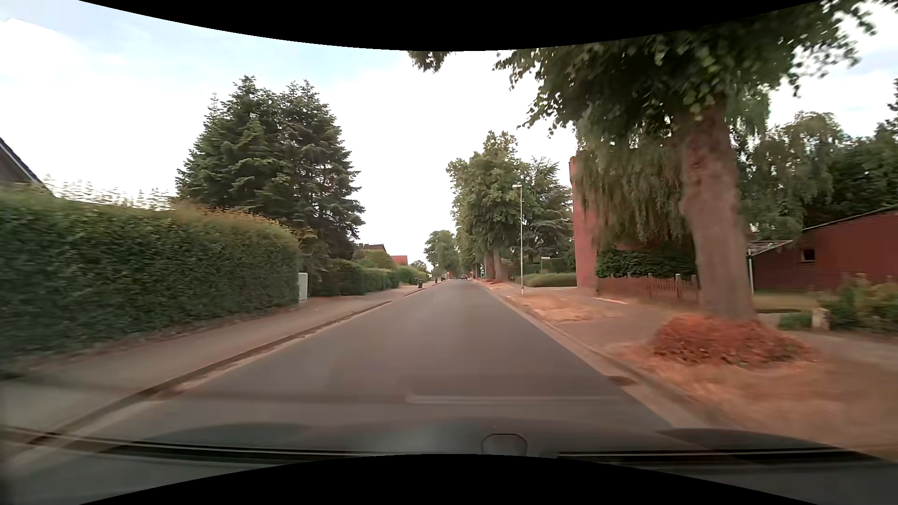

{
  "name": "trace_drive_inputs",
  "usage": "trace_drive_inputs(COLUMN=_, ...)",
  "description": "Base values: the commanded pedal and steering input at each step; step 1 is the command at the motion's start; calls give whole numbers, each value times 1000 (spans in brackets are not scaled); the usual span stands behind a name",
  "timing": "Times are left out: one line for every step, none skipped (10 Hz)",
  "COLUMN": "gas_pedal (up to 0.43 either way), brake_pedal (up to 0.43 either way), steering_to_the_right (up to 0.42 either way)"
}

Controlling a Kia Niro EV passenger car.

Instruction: Follow the waypoints while adhering to traffic rules and regulations

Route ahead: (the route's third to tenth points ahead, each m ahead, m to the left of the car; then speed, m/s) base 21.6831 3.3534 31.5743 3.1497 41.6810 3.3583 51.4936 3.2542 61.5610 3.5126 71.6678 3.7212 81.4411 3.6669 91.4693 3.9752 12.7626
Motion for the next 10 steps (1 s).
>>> trace_drive_inputs(gas_pedal=138, brake_pedal=0, steering_to_the_right=-7)
trace_drive_inputs(gas_pedal=138, brake_pedal=0, steering_to_the_right=-7)
trace_drive_inputs(gas_pedal=138, brake_pedal=0, steering_to_the_right=-7)
trace_drive_inputs(gas_pedal=138, brake_pedal=0, steering_to_the_right=-7)
trace_drive_inputs(gas_pedal=138, brake_pedal=0, steering_to_the_right=-6)
trace_drive_inputs(gas_pedal=138, brake_pedal=0, steering_to_the_right=-2)
trace_drive_inputs(gas_pedal=138, brake_pedal=0, steering_to_the_right=-2)
trace_drive_inputs(gas_pedal=138, brake_pedal=0, steering_to_the_right=-2)
trace_drive_inputs(gas_pedal=138, brake_pedal=0, steering_to_the_right=-3)
trace_drive_inputs(gas_pedal=138, brake_pedal=0, steering_to_the_right=-4)
